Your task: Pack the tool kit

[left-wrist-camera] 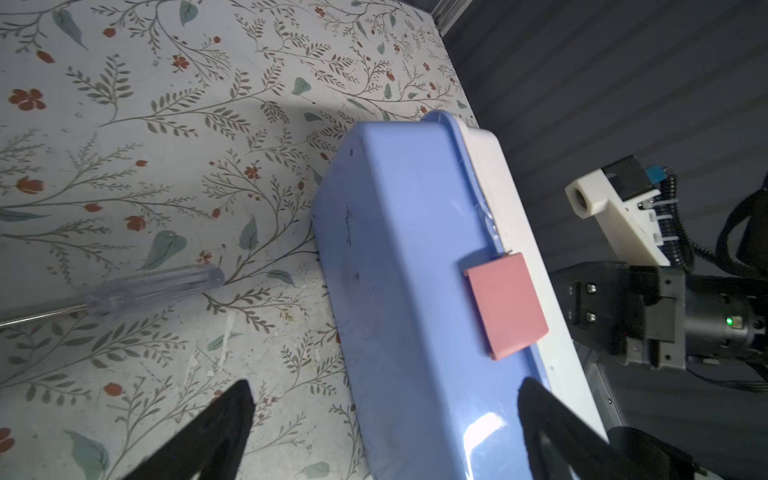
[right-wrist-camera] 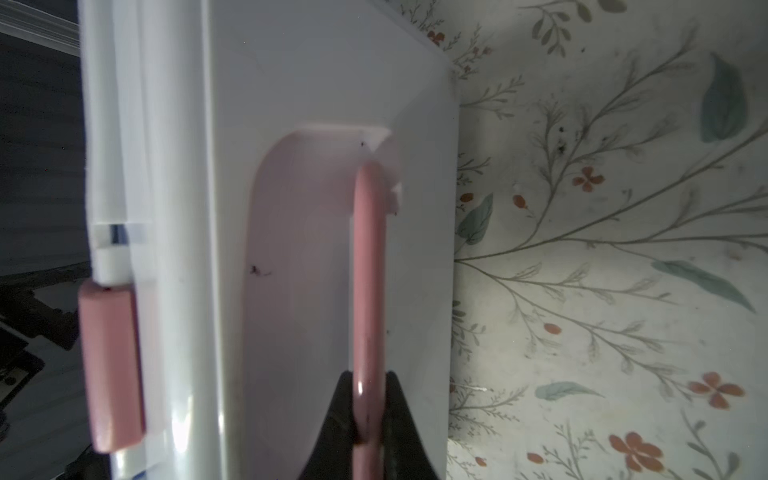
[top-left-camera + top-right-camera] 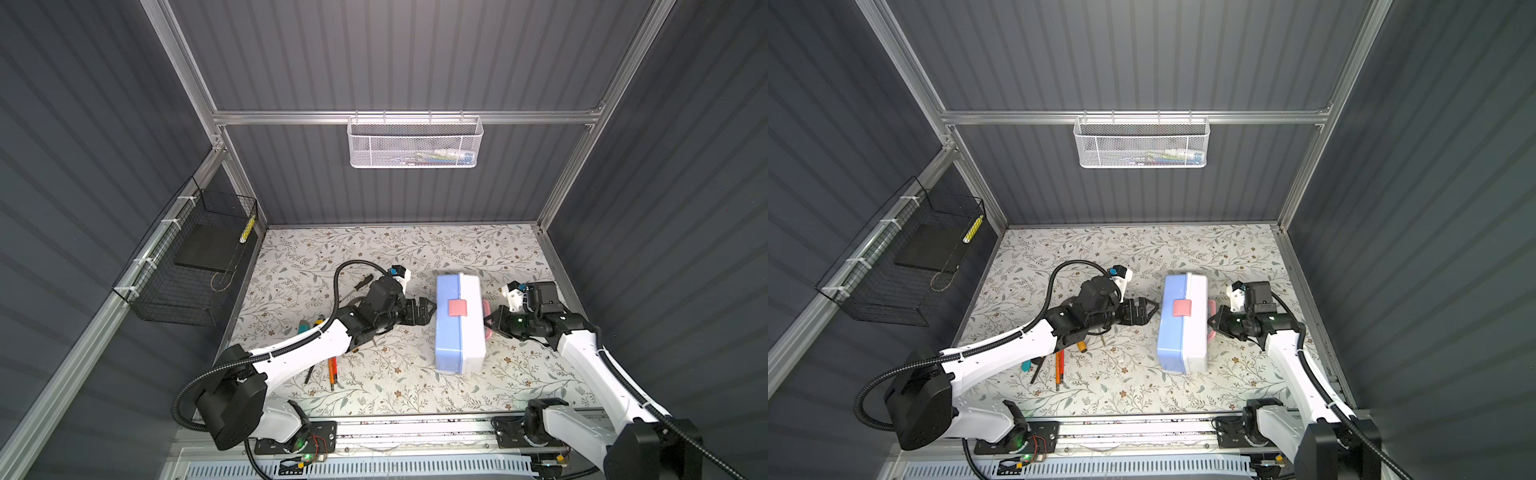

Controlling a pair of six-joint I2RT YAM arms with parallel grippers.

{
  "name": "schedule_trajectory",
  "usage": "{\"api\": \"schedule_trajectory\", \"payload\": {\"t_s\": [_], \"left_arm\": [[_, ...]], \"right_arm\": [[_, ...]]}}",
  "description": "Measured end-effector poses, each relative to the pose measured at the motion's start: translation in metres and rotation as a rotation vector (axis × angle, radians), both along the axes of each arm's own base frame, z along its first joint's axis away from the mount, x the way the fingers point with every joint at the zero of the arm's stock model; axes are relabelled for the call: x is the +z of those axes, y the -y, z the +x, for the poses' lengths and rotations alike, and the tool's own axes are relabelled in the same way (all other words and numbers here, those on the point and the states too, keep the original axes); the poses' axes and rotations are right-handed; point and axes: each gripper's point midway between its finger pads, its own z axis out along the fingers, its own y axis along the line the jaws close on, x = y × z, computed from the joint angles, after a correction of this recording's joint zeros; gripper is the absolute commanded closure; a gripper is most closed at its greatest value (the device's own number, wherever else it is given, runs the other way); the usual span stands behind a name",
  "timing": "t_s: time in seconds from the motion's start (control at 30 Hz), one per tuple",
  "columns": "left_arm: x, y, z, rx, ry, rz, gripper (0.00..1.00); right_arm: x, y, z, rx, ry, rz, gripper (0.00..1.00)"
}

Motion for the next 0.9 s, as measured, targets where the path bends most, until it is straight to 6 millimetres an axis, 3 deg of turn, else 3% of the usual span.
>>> {"api": "schedule_trajectory", "payload": {"t_s": [0.13, 0.27, 0.37, 0.5, 0.67, 0.9], "left_arm": [[0.023, 0.007, 0.007, 0.003, 0.023, -0.023, 0.0], [0.051, 0.023, 0.018, -0.004, 0.042, -0.049, 0.01], [0.061, 0.041, 0.022, -0.02, 0.028, -0.042, 0.01], [0.053, 0.057, 0.015, -0.049, -0.013, -0.012, 0.01], [0.041, 0.059, 0.006, -0.067, -0.065, 0.022, 0.01], [0.042, 0.069, -0.006, -0.119, -0.093, -0.009, 0.01]], "right_arm": [[-0.001, 0.002, 0.001, 0.004, 0.008, -0.021, 1.0], [-0.001, 0.003, 0.001, 0.008, 0.014, -0.026, 1.0], [-0.001, 0.002, 0.002, 0.01, 0.015, -0.024, 1.0], [0.001, -0.001, 0.003, 0.021, 0.02, -0.011, 1.0], [0.008, -0.006, 0.006, 0.035, 0.036, 0.0, 1.0], [0.011, -0.009, 0.007, 0.034, 0.038, 0.005, 1.0]]}}
